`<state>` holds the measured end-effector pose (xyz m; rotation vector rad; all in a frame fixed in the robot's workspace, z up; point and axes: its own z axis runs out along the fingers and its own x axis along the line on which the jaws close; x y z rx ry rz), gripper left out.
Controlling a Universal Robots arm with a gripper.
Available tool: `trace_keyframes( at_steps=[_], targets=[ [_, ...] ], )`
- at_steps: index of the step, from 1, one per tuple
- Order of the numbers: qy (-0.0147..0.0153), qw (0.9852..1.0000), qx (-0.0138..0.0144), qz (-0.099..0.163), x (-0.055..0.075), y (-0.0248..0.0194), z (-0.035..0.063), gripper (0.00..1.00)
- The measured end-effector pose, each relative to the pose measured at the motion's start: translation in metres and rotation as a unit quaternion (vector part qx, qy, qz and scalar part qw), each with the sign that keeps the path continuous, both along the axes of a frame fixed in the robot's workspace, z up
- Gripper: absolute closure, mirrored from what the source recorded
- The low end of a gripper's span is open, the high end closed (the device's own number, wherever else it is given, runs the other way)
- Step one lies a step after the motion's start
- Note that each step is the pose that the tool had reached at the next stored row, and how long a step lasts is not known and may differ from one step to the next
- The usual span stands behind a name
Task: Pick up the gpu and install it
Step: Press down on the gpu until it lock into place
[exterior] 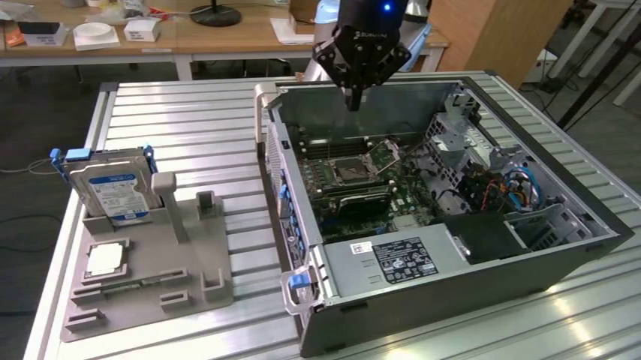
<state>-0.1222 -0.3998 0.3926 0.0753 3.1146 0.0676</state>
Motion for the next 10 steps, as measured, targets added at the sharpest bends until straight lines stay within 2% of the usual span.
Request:
trace_keyframes(
  at_steps=[4, 10],
  targets=[
    [0.0005, 0.9999, 0.0006, -0.013, 0.0003, 0.0009, 0.0006, 0.89],
    [0.0005, 0.9999, 0.0006, -0.013, 0.0003, 0.001, 0.0007, 0.89]
  ],
)
